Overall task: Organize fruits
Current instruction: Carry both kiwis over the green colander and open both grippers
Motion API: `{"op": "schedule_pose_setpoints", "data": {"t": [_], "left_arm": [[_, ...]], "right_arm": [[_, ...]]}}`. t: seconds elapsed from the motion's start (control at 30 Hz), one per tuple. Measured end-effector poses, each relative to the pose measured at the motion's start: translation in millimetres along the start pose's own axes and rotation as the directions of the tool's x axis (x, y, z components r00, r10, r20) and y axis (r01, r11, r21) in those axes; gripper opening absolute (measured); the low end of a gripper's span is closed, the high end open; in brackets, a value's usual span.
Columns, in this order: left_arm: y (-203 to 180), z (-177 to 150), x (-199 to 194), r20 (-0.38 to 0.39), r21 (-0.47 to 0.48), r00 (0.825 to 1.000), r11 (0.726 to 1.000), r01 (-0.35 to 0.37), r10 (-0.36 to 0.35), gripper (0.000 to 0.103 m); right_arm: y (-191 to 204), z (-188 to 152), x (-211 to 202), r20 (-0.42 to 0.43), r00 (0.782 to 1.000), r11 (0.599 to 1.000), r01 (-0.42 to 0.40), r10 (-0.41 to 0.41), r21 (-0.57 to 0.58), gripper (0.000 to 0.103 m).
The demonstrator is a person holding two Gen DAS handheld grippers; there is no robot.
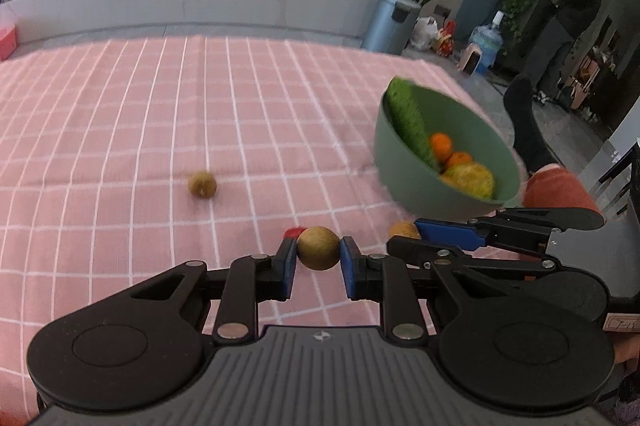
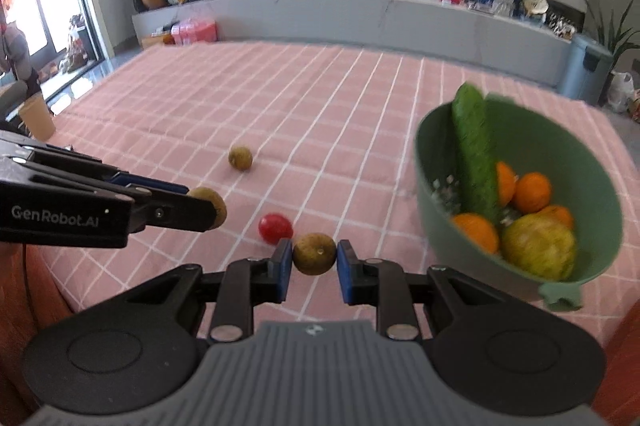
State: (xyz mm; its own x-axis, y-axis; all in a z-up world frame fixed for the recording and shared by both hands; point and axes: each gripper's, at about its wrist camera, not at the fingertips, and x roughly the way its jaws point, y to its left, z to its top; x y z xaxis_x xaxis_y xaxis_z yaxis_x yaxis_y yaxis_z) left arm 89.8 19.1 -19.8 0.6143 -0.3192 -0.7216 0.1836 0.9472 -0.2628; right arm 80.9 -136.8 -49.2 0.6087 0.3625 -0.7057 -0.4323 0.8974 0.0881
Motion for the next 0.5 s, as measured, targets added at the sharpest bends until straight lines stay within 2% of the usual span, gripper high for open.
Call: {"op": "schedule_pose_setpoints", "data": {"t": [0.3,0.5], "left_arm": [[-33.1,25.0,-3.3,0.058,0.068,0.998,0.997,0.026,-0.03,0.026],[-59.8,43.8,14.2,0.056,0.12,0.995,0.99,0.073,-0.081,0.026]], "right_arm": [[-30.7,15.6,-37.2,0.098,0.993,0.998,0.062,-0.063,0.015,0.02],[-65.3,22.7,-46.7,0.1,0.984,0.989,0.149,-0.148,0.002,0.02]]}}
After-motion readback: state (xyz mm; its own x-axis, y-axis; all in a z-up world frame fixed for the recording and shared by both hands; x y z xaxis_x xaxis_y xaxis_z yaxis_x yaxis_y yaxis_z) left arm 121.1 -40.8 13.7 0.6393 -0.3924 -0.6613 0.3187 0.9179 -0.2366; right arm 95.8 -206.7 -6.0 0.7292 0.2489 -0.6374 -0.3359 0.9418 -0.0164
